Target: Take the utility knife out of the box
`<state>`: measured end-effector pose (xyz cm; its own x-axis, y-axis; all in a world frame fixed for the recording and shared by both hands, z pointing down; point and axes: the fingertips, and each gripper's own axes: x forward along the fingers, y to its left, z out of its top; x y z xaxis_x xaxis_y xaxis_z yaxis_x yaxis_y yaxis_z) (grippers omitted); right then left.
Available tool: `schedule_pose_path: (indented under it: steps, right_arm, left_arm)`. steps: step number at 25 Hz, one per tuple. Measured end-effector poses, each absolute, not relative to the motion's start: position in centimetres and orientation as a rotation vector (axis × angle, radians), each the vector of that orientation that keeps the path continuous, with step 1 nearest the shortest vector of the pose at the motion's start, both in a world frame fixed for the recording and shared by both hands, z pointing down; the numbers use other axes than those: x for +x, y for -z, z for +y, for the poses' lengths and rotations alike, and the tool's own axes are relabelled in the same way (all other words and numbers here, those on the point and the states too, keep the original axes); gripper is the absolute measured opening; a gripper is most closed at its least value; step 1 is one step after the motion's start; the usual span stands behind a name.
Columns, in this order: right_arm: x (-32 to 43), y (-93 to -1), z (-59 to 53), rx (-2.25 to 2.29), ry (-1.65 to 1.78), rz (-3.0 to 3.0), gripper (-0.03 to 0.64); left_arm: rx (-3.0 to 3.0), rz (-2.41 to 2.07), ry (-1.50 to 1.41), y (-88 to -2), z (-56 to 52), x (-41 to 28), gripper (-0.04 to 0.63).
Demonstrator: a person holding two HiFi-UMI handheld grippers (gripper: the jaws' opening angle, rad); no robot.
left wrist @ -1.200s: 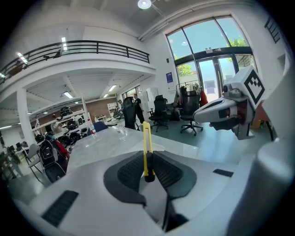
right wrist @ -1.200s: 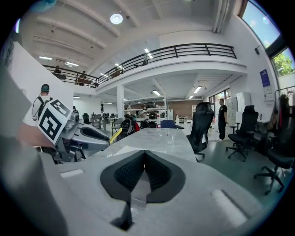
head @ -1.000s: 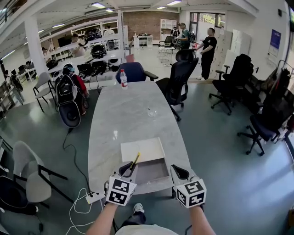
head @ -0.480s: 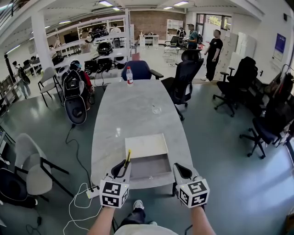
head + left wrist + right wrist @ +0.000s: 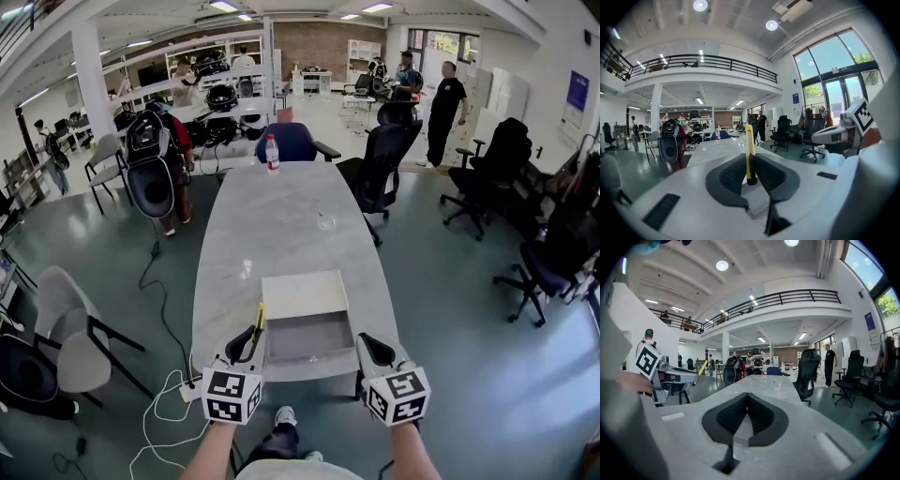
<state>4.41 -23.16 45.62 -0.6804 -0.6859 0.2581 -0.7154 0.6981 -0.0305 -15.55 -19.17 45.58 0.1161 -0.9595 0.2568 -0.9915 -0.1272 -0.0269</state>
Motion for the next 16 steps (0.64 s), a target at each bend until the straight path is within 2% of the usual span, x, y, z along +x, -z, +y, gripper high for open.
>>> schedule_pose_path:
  steps: [16]
  right_arm:
    - [4.67, -45.67, -23.47, 1.118, -0.171, -2.672, 0.005]
  left_arm:
    - [2.222, -1.963, -0.319, -46.02, -19.44, -15.32, 0.061]
